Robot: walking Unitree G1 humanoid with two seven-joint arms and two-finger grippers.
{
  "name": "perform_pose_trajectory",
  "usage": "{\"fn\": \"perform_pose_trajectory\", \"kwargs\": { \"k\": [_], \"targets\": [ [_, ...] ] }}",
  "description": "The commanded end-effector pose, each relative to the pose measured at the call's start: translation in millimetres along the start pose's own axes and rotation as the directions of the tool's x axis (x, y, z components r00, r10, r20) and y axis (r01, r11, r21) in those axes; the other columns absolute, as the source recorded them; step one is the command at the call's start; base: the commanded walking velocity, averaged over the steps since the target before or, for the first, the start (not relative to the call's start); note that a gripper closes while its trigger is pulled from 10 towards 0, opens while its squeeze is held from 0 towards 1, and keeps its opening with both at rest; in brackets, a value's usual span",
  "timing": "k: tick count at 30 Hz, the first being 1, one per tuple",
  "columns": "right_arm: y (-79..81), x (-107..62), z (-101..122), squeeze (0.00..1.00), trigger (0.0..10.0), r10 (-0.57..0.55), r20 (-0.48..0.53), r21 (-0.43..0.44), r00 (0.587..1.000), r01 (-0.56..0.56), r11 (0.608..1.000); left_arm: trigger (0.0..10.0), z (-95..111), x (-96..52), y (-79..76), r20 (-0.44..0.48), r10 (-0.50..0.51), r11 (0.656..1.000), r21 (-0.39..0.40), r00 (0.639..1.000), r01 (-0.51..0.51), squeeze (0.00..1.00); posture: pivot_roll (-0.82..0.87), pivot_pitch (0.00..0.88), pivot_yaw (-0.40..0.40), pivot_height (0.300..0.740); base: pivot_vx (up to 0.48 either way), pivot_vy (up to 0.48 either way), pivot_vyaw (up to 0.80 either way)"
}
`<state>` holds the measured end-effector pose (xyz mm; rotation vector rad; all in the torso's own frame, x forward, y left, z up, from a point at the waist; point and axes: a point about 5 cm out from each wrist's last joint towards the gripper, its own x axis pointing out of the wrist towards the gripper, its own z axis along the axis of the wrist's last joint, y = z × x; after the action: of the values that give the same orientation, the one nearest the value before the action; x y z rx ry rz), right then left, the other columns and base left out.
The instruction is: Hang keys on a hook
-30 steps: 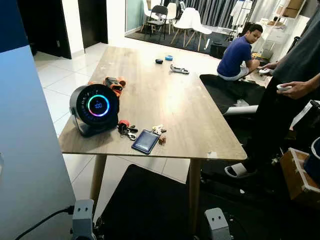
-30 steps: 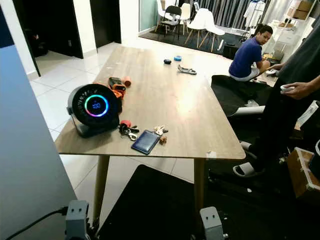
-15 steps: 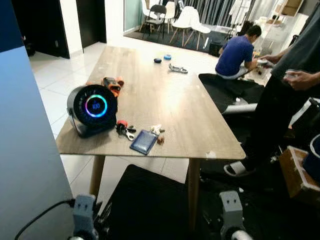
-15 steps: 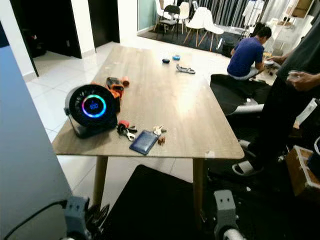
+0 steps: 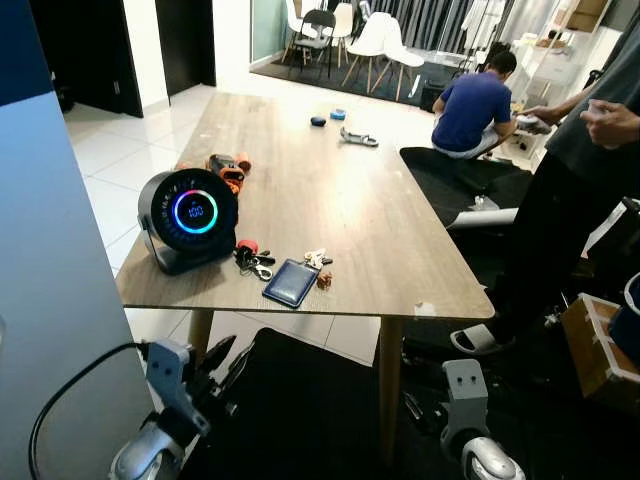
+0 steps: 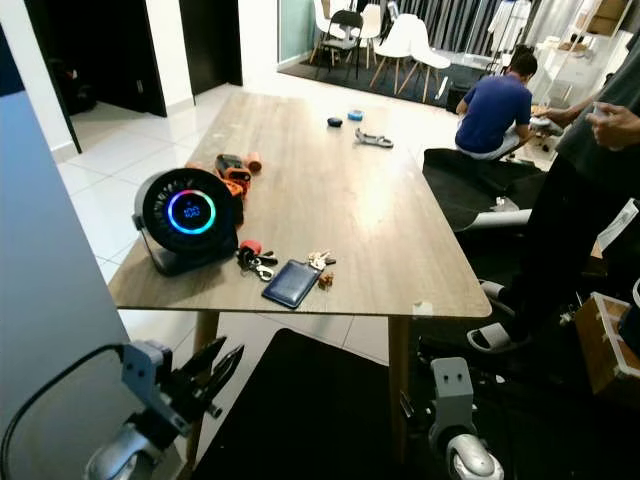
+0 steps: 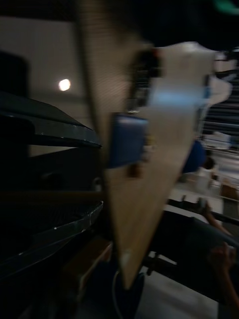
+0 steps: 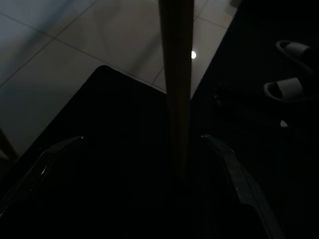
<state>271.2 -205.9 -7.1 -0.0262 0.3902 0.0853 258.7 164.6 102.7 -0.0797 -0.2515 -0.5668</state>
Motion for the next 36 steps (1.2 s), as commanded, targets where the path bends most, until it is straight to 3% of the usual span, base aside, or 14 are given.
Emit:
{"fn": "perform_pose_trajectory", "kwargs": {
  "k": [1,7,13,18,21,29,36],
  "targets": [
    [2.9,1.4,2.0,0.00,10.0,0.017,0.006,-0.016,1.000,-0.017,1.000,10.0,6.7,7.4,-1.5,0.025,-0.006,1.000,0.016,1.000,0.006,0.00,0.09,0.048,-0.090,0.740,0.000,0.000,0.00],
    [22.7,5.4,6.7,0.00,10.0,0.130,0.021,-0.113,0.991,-0.127,0.985,10.0,24.9,25.8,-7.5,0.085,-0.072,0.997,-0.011,0.994,0.073,0.00,0.09,0.050,-0.090,0.740,0.000,0.000,0.00],
    [38.3,9.4,15.1,0.00,10.0,0.204,0.066,-0.098,0.977,-0.198,0.975,10.0,37.7,41.7,-15.5,0.102,-0.128,0.990,-0.048,0.987,0.133,0.00,0.09,0.055,-0.092,0.740,0.000,0.000,0.00],
    [60.5,11.9,27.1,0.00,10.0,0.346,0.113,-0.167,0.931,-0.326,0.931,10.0,44.6,50.2,-21.3,0.115,-0.183,0.981,-0.037,0.976,0.189,0.00,0.09,0.056,-0.088,0.740,0.000,0.000,0.00],
    [79.1,11.8,37.7,0.00,10.0,0.446,0.152,-0.278,0.882,-0.395,0.876,10.0,45.4,53.4,-23.2,0.112,-0.196,0.979,-0.027,0.974,0.200,0.00,0.09,0.056,-0.089,0.740,0.000,0.000,0.00],
    [83.2,15.9,81.7,0.00,10.0,0.418,0.380,-0.247,0.825,-0.345,0.905,10.0,40.4,55.0,-16.6,0.054,-0.138,0.990,-0.005,0.989,0.138,0.00,0.09,0.060,-0.089,0.740,0.000,0.000,0.00],
    [66.4,19.6,130.2,0.00,10.0,0.289,0.560,-0.218,0.777,-0.198,0.956,10.0,33.0,61.0,-8.1,0.000,-0.039,0.995,0.089,0.999,0.039,0.00,0.09,0.062,-0.089,0.740,0.000,0.000,0.00]
  ]
}}
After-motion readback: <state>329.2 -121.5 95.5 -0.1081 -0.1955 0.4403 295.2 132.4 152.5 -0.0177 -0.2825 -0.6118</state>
